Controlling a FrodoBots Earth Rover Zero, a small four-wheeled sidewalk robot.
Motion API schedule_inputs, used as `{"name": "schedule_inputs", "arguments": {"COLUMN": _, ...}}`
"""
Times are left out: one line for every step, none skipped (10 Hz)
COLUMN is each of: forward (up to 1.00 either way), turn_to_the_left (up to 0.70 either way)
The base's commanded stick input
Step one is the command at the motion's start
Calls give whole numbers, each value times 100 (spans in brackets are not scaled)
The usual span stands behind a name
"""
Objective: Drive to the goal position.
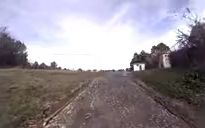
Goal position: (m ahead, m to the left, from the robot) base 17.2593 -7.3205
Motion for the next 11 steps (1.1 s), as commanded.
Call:
{"name": "schedule_inputs", "arguments": {"forward": 85, "turn_to_the_left": 0}}
{"name": "schedule_inputs", "arguments": {"forward": 85, "turn_to_the_left": 0}}
{"name": "schedule_inputs", "arguments": {"forward": 85, "turn_to_the_left": 0}}
{"name": "schedule_inputs", "arguments": {"forward": 85, "turn_to_the_left": 0}}
{"name": "schedule_inputs", "arguments": {"forward": 85, "turn_to_the_left": 0}}
{"name": "schedule_inputs", "arguments": {"forward": 85, "turn_to_the_left": 0}}
{"name": "schedule_inputs", "arguments": {"forward": 85, "turn_to_the_left": 0}}
{"name": "schedule_inputs", "arguments": {"forward": 85, "turn_to_the_left": 0}}
{"name": "schedule_inputs", "arguments": {"forward": 85, "turn_to_the_left": 0}}
{"name": "schedule_inputs", "arguments": {"forward": 85, "turn_to_the_left": 0}}
{"name": "schedule_inputs", "arguments": {"forward": 85, "turn_to_the_left": 0}}
